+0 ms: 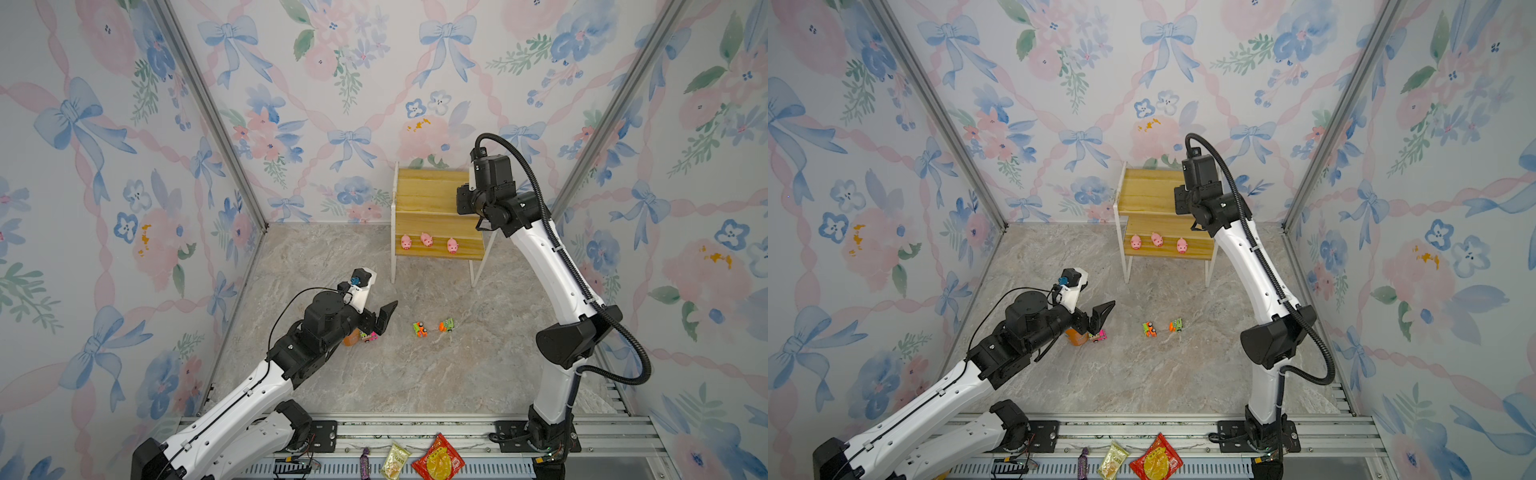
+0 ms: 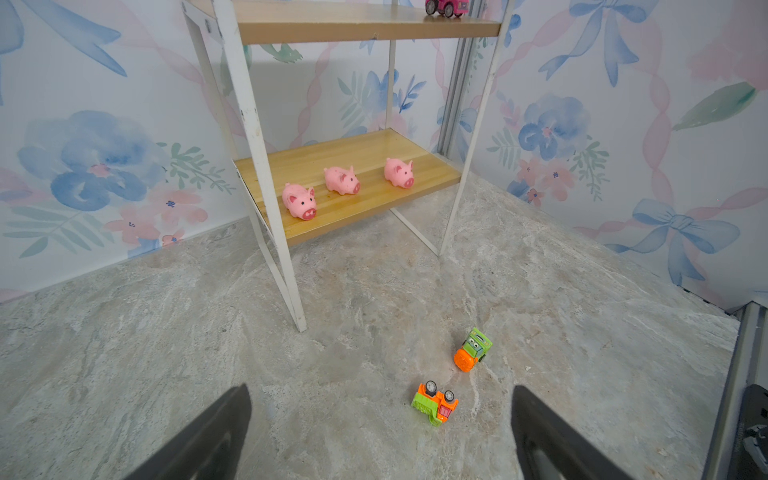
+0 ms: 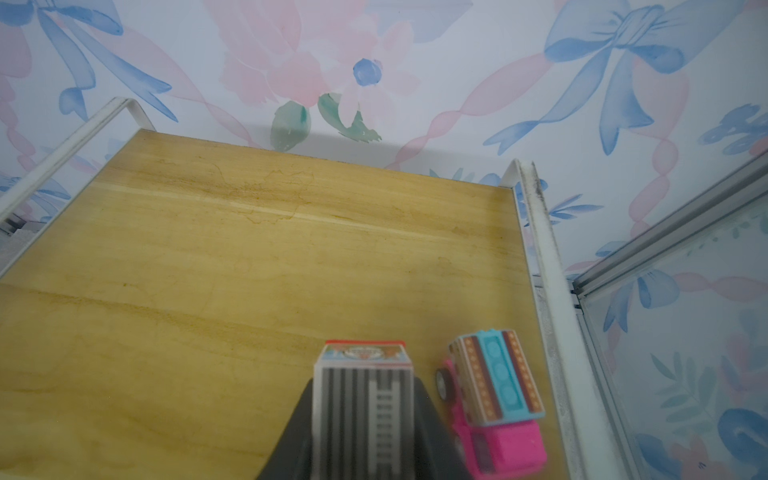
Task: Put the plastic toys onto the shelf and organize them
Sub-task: 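Lower the truck beside the pink truck and open the right gripper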
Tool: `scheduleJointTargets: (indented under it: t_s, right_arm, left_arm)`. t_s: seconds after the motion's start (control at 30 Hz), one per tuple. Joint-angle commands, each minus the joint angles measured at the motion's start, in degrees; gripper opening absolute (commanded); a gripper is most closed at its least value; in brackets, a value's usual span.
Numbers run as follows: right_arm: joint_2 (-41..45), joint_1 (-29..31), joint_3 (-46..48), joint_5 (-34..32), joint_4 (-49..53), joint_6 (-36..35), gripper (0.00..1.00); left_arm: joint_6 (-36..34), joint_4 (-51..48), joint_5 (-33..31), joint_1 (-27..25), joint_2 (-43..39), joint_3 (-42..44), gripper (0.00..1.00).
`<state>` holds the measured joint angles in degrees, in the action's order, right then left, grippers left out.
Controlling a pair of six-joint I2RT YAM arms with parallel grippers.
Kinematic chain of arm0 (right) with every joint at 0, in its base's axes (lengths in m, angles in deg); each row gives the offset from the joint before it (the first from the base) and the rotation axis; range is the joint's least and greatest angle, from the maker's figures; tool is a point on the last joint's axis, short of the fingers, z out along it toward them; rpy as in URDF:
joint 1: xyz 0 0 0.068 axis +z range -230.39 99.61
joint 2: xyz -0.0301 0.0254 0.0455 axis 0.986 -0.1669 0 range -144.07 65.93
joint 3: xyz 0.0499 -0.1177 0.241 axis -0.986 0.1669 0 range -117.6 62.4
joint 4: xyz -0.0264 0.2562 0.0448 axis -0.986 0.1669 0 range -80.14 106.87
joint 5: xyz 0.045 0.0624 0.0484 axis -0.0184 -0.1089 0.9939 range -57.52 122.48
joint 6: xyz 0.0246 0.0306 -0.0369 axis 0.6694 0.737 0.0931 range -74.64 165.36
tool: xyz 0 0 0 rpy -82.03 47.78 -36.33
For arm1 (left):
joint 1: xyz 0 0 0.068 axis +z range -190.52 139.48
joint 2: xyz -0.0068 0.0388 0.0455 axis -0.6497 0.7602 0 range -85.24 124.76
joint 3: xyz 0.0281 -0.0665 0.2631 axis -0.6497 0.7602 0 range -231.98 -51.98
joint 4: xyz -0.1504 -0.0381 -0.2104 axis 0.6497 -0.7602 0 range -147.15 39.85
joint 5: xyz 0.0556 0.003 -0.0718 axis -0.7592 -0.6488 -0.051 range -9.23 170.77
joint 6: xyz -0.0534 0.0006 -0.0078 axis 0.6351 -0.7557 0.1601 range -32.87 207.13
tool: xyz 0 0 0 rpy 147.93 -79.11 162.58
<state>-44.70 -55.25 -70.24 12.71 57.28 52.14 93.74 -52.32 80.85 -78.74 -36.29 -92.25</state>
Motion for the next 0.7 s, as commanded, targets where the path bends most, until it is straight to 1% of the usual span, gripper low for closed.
scheduleJointTargets:
  t_s: [0.0,0.4,0.67]
  right_arm:
    - [-0.38,-0.79,-1.48,-0.18,1.36,-0.28,0.28]
    - [-1.40,-0.91,-2.00,0.14,1.35,-0.50,0.29]
    - [-2.53,-1.03,-3.55,0.28,1.71,-0.49,0.33]
  left_arm:
    - [-0.15,1.07,0.73,0.38,0.30,0.19,0.98]
    - [-0.01,1.06,1.02,0.62,0.31,0.11,0.98]
    - [0.13,1.02,1.04,0.69,0.43,0.11,0.98]
